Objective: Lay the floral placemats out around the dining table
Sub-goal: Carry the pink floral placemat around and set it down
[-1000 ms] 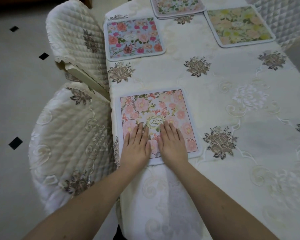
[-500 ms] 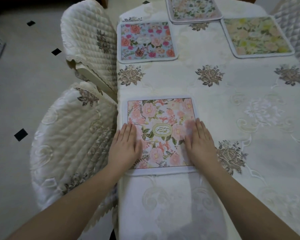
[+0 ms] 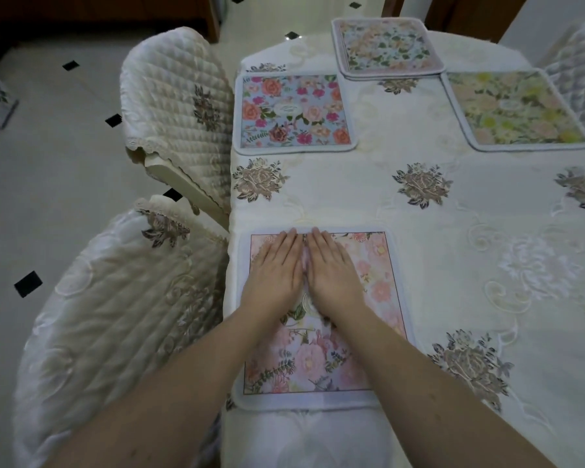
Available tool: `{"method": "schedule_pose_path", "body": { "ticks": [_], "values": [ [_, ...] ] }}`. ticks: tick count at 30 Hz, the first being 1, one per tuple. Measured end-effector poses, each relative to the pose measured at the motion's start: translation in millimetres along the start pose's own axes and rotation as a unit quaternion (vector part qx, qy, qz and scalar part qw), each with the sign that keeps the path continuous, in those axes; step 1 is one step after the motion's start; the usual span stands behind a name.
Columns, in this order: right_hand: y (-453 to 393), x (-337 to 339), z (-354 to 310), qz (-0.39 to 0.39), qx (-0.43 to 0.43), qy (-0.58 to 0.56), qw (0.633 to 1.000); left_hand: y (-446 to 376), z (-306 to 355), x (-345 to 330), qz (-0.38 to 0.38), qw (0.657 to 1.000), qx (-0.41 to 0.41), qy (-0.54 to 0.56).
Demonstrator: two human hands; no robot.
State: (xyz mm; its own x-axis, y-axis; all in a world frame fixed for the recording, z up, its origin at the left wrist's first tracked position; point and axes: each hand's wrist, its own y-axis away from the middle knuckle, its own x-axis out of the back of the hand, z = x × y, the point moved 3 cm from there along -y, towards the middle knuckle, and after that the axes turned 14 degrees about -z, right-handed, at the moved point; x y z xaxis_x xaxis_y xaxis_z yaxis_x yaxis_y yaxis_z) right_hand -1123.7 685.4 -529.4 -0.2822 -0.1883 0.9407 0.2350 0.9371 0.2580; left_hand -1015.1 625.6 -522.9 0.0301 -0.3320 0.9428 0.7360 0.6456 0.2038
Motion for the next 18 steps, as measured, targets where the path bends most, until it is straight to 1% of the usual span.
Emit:
{"method": "schedule_pose_path", "body": {
  "ticks": [3,7,11,14,18],
  "values": [
    [-1.4,1.5,14.4,0.004,-0.010,-0.012,1.000,-5.1,-6.0,-10.3,-0.018,1.000,0.014,-0.021],
    [3.6,7.1,36.4,0.002,-0.042,-0.011,0.999,-4.3,-14.3,-5.4,-0.021,0.999,0.041,-0.011],
    [14.0,13.3,67.2,-0.005,-0.084,-0.024,0.996,2.5,-35.8,3.7,-0.025,0.997,0.077,0.004],
    [24.9,17.7,89.3,0.007,-0.122,-0.037,0.992,8.5,-49.4,8.5,-0.033,0.994,0.103,0.019],
    [31.8,20.5,100.2,-0.012,-0.145,-0.044,0.988,18.0,-63.9,13.0,-0.061,0.986,0.153,0.004]
  ]
}}
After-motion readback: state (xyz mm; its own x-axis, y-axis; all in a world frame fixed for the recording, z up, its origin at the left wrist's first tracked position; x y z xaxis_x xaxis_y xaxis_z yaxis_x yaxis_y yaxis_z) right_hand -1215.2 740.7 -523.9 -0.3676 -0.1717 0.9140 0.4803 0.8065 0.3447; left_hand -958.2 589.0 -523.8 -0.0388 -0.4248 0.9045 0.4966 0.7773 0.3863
